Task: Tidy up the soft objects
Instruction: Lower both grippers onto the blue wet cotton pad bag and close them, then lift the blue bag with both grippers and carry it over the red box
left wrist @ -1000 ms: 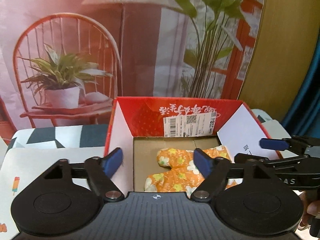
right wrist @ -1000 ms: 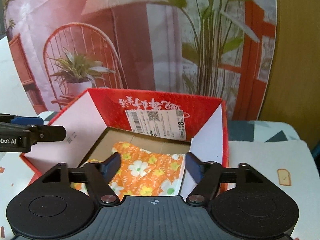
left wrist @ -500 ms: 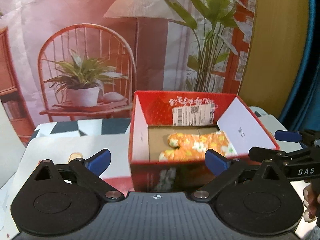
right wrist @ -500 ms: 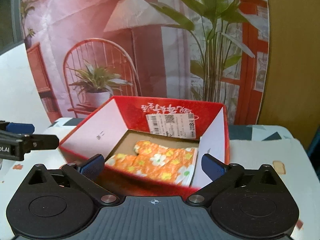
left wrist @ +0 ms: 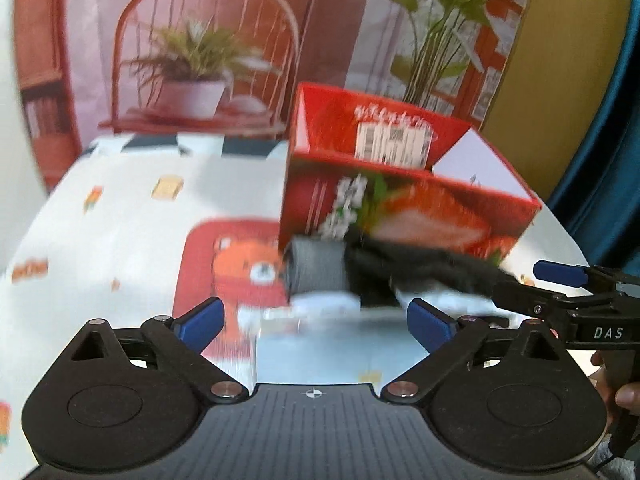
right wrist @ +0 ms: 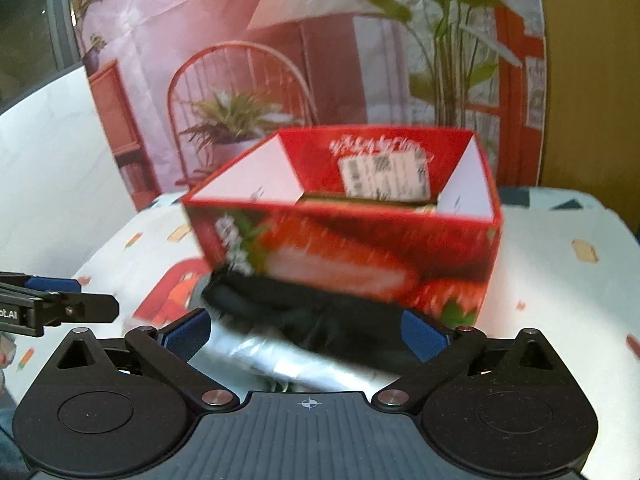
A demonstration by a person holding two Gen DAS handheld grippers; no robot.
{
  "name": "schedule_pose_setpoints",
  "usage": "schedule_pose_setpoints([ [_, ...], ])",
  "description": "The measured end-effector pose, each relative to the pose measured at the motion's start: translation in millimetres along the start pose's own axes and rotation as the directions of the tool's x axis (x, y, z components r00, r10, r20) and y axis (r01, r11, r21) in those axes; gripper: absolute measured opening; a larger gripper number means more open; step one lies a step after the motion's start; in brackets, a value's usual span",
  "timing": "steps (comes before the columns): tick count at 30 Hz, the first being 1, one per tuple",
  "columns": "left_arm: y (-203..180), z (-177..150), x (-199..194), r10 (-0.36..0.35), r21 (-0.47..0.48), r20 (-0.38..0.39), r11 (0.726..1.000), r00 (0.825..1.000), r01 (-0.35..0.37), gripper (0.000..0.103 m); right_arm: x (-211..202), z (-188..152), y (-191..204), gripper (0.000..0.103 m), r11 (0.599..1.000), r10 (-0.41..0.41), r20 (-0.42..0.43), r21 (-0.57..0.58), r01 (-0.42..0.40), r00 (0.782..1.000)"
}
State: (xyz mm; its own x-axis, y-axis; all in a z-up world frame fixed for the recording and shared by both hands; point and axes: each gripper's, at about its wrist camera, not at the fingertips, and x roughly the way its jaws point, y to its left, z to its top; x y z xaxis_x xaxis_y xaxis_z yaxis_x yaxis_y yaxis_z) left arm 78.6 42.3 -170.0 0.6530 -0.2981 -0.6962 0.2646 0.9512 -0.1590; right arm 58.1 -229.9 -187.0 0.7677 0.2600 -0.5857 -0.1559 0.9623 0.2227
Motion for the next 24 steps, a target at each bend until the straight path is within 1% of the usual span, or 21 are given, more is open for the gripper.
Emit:
schedule_pose_setpoints([
  [3,7.7,-17.4,-0.2,-0.008,-0.036,-0.025,0.999,1.000,0.008,0.095,-3.3,-16.3,11.4,0.100,1.000,0.027,-0.031,-0.010,-0.027,0.999],
  [5,10.4,-28.7,-0.2,-0.014,-0.054,-0.044,0.998,0.999,0.012,0.089,-4.5,-27.7,18.1,0.098,0.999,0.044,-0.059,-0.014,-0.045,0.997],
  [8,12.5,-46.6,0.5,-0.034,-0.086,-0.073,0.996,0.997,0.027,0.084,-3.6,-43.1,27.6,0.096,0.997,0.067,-0.109,-0.020,-0.070,0.992],
  [12,14.3,-63.7,3.8,-0.051,-0.105,-0.106,0.994,0.993,0.040,0.080,-2.5,-57.4,36.8,0.092,0.996,0.082,-0.157,-0.019,-0.086,0.984],
  [17,20.2,-72.0,9.8,-0.081,-0.153,-0.133,0.986,0.988,0.060,0.061,-0.5,-66.4,44.7,0.088,0.994,0.105,-0.197,-0.008,-0.109,0.975],
  [20,22.9,-77.8,13.3,-0.111,-0.181,-0.141,0.980,0.984,0.085,0.055,2.3,-68.6,47.8,0.082,0.992,0.120,-0.218,-0.005,-0.124,0.968],
  [24,22.3,-80.7,15.0,-0.130,-0.193,-0.140,0.976,0.982,0.102,0.052,8.5,-72.4,51.3,0.071,0.989,0.140,-0.249,-0.002,-0.145,0.958],
])
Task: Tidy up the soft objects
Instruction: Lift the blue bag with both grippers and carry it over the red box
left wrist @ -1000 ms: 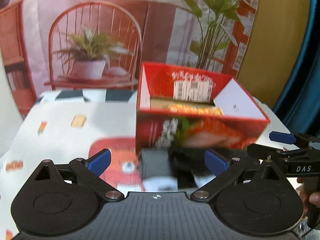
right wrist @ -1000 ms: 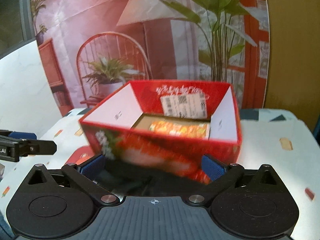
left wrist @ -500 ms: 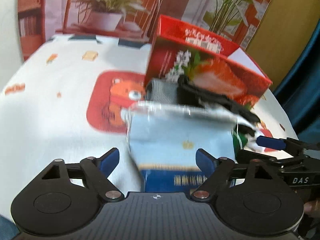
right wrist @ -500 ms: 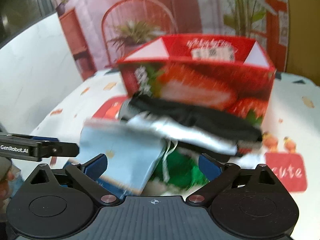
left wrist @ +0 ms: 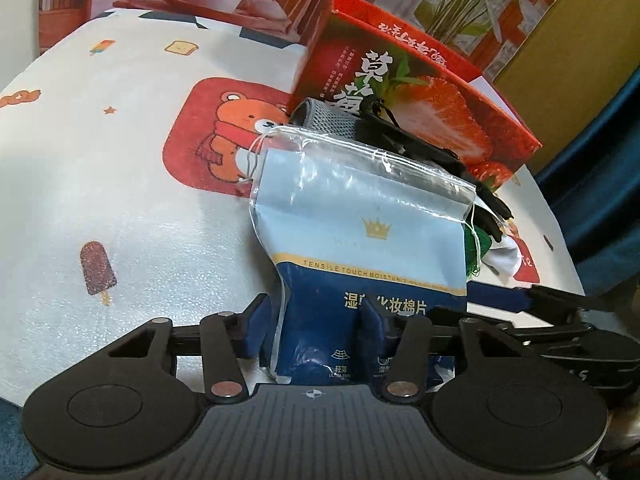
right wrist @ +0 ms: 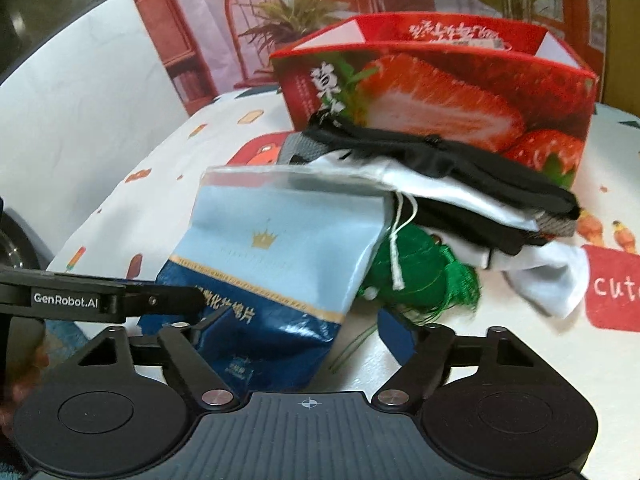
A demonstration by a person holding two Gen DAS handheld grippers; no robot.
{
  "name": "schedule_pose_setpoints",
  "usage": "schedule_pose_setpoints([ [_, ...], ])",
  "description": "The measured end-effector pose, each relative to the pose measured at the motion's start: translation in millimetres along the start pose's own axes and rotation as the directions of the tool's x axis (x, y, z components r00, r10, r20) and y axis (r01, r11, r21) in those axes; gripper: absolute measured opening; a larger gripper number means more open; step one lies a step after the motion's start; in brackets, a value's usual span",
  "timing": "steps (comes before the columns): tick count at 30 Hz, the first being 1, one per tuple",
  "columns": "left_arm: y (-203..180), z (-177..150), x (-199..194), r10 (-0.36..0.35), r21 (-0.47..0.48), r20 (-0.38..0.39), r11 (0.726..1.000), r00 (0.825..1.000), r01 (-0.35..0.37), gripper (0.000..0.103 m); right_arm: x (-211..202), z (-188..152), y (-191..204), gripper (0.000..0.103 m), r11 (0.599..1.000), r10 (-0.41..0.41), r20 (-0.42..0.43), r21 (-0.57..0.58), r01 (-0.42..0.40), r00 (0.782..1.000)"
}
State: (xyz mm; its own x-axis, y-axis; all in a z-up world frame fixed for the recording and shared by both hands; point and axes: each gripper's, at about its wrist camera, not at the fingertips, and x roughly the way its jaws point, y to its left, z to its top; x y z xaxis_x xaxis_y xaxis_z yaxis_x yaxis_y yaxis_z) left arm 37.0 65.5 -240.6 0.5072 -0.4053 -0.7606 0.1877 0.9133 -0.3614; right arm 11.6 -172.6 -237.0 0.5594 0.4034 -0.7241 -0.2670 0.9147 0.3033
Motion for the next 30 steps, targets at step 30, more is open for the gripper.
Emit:
schedule_pose_setpoints([
  [30,-16.2,46.6,-36.7,-0.053,0.020,0.184,0.999,0.981,0.050,0.048,-17.4,58.9,19.0,0.048,0.996,0.092,0.127,-0.030,-0.089,0.988],
])
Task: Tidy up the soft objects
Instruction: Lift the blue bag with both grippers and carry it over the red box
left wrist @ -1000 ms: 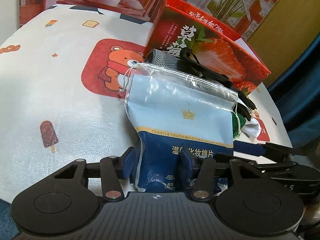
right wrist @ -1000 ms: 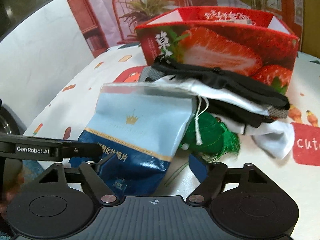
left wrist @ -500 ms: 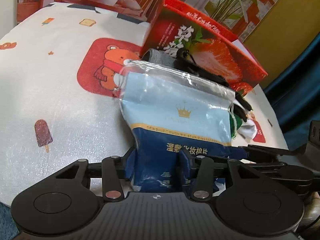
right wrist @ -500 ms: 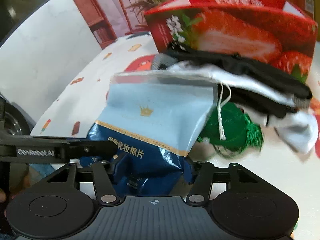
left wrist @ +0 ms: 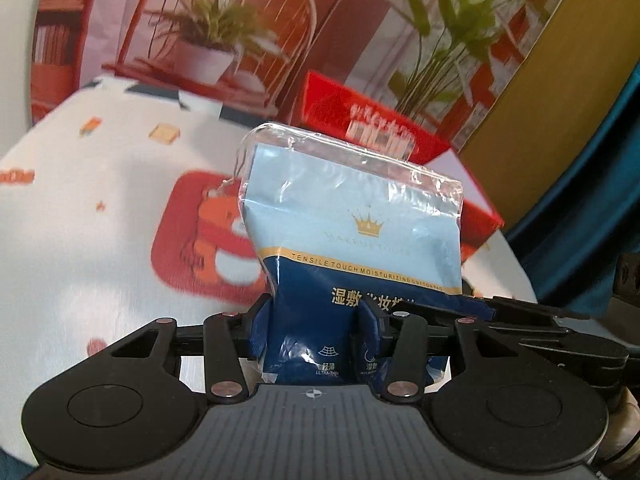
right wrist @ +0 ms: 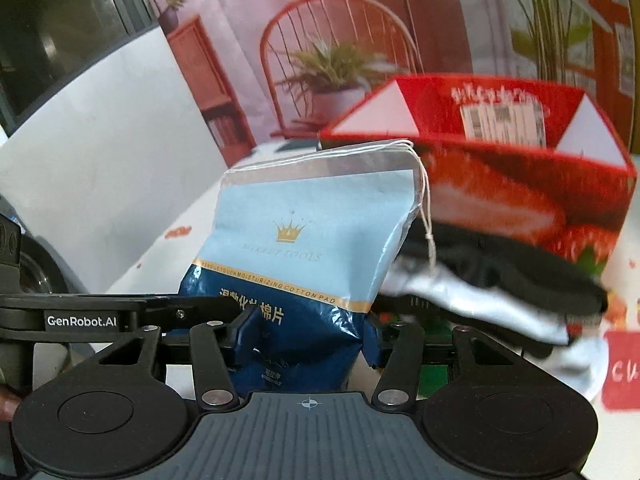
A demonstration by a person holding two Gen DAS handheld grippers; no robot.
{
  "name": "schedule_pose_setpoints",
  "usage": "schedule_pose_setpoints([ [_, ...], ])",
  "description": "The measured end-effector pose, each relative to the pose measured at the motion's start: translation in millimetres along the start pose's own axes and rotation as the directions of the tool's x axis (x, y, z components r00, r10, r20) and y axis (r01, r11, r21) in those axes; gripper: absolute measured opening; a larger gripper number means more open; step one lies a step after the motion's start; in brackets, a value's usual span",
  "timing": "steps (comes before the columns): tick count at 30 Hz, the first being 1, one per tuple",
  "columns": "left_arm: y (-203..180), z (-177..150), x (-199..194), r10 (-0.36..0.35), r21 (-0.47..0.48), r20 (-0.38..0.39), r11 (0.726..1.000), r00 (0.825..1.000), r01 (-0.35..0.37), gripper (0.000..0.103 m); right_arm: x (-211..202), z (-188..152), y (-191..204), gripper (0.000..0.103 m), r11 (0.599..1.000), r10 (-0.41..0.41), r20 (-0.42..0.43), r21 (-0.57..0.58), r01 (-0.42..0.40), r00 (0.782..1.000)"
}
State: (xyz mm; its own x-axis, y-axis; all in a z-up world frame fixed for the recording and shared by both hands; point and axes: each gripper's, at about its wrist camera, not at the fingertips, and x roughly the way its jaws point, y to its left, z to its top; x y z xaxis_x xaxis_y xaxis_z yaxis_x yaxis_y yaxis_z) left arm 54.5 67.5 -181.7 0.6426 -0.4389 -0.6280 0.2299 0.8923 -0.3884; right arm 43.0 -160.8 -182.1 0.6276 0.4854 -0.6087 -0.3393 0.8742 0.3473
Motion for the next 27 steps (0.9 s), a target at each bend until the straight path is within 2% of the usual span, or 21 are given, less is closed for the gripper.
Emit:
schedule_pose_setpoints([
  [17,-32.9,77.0,7.5,-0.037,0.066,0.113,0.997,0.993,0.030,0.048,-10.0,86.5,-20.9,0.048,0.999,-0.021,0.125,-0.043,0.026,0.992],
  [27,-53.2,125.5,46.4,-0.065,0.090,0.116,0.994,0.991,0.055,0.048,-1.7,140.3,-53.0,0.048,0.996,-0.060,0.145,-0.052,0.068,0.988],
])
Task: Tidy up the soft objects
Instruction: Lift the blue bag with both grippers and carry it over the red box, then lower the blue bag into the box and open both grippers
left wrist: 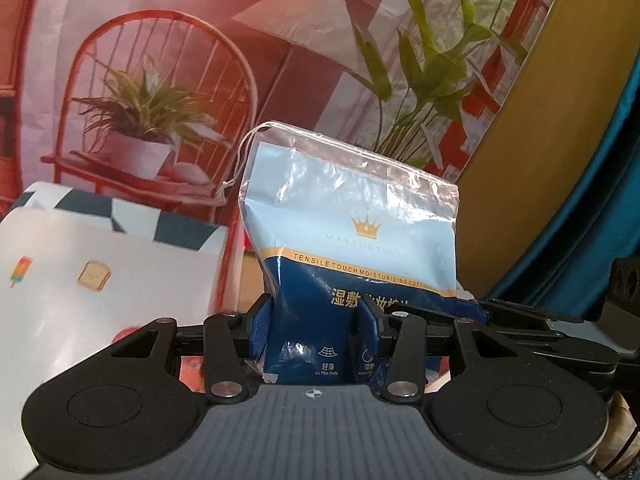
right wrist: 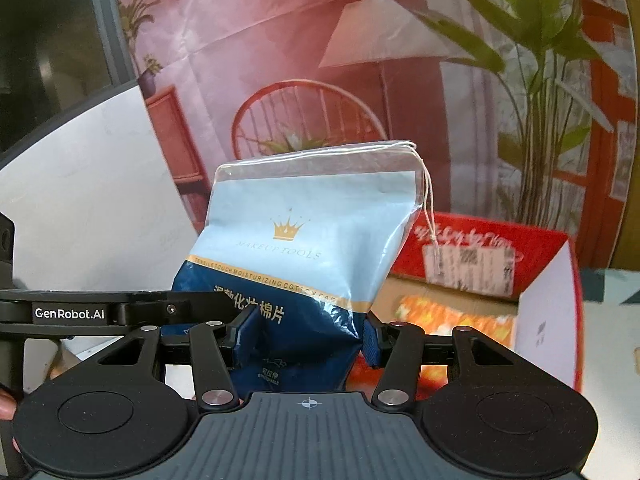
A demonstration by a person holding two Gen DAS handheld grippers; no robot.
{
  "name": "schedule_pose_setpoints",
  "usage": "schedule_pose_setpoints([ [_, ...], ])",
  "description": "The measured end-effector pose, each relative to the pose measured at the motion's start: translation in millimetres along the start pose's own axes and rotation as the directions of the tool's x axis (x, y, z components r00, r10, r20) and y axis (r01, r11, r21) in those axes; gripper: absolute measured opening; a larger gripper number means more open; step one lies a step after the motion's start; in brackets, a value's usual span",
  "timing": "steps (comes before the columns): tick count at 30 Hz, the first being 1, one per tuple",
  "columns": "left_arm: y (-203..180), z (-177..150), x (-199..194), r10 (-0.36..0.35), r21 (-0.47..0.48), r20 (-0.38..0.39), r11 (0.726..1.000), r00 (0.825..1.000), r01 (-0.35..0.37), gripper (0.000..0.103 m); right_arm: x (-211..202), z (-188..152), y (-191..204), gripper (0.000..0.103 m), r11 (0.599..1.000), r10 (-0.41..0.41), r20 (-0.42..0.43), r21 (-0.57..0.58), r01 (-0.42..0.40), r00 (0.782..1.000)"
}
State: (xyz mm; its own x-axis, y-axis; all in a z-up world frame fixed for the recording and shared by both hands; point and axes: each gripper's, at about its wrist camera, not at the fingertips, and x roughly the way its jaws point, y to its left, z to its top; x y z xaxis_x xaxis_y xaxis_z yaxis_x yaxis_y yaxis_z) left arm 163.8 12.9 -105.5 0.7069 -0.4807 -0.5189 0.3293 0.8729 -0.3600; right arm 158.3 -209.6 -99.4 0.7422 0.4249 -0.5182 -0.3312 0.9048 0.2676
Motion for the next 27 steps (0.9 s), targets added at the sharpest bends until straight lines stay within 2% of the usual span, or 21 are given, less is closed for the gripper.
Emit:
schedule_pose_setpoints([
  [14,-17.5,37.1,81.4,-0.019,0.044,-0.065,0.999,0.998,0.022,0.048,36.6,37.2,-64.0,0.048,0.997,-0.070,0.003,0.023,0.070,0.998],
  [21,-13.9,41.3,117.3,-0.001,0.049,-0.120,0.999,0.993,0.007,0.048,63.0,35.8,-90.8,0.048,0.993,-0.083,-0.028,0.077,0.085,0.996],
  [27,-9.8,29.8,140.7,0.024,0.069,-0.195,0.998,0.981,-0.011,0.048,86.5,20.0,-110.1,0.048,0.984,-0.077,-0.095,0.153,0.091,0.993],
])
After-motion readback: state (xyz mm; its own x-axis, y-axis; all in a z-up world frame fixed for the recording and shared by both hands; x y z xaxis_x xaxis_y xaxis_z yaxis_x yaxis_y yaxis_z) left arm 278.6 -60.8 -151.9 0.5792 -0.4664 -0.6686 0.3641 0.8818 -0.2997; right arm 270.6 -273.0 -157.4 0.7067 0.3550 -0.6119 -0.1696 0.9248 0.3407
